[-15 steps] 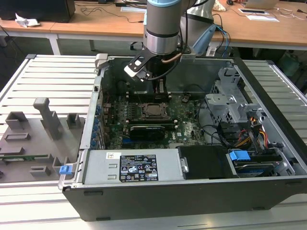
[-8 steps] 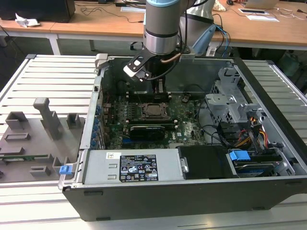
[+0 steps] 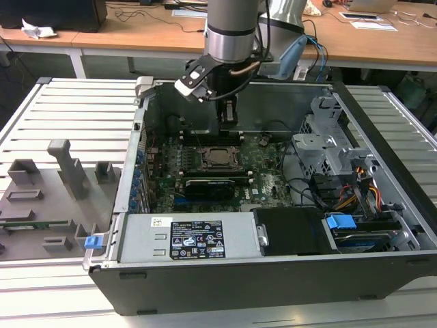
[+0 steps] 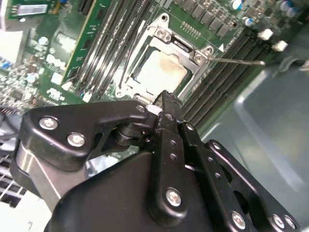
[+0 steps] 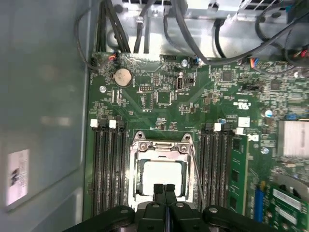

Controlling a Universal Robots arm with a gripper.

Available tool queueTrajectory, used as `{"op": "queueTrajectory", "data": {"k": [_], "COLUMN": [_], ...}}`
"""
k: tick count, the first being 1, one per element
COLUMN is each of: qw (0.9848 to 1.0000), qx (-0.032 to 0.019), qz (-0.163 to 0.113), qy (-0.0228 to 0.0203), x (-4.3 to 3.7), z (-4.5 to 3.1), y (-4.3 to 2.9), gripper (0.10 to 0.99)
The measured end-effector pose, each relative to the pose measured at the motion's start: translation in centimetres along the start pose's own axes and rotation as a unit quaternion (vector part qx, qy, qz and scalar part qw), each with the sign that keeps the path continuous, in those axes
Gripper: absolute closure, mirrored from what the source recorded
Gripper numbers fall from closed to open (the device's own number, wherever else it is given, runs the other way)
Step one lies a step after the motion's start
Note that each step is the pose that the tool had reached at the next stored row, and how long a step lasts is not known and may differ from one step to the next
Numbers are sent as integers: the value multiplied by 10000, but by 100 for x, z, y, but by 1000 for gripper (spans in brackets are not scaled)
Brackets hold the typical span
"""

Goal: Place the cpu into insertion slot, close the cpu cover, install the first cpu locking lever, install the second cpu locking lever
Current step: 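Install the first cpu locking lever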

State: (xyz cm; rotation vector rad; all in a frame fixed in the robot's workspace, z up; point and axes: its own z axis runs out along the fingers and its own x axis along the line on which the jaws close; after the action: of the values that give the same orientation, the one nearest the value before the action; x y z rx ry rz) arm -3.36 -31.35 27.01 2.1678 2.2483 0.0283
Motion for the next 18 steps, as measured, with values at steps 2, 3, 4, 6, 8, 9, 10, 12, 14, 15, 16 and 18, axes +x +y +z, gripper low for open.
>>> {"op": "queueTrajectory", "data": {"k": [2, 3, 4, 6, 8, 9, 10, 12, 14, 15, 16, 18], "qw": [10000, 9997, 9985, 9965, 9944, 9937, 9930, 9923, 9917, 9915, 9914, 9909], "qx": [0, -1, 0, -1, -1, -1, -1, -1, -1, -1, 0, 0], "qz": [-26, -248, -552, -838, -1058, -1119, -1182, -1242, -1286, -1299, -1312, -1348], "qy": [-6, -6, -4, 2, 6, 7, 9, 10, 11, 11, 12, 13], "x": [0, 0, 0, 0, 0, 0, 0, 0, 0, 0, 0, 0], "z": [-39, -38, -38, -36, -35, -35, -34, -31, -29, -28, -26, -25], "y": [2, 2, 1, 1, 1, 1, 0, 0, -3, -3, -3, -6], "gripper": [980, 980, 980, 980, 980, 980, 980, 980, 980, 980, 980, 980]}}
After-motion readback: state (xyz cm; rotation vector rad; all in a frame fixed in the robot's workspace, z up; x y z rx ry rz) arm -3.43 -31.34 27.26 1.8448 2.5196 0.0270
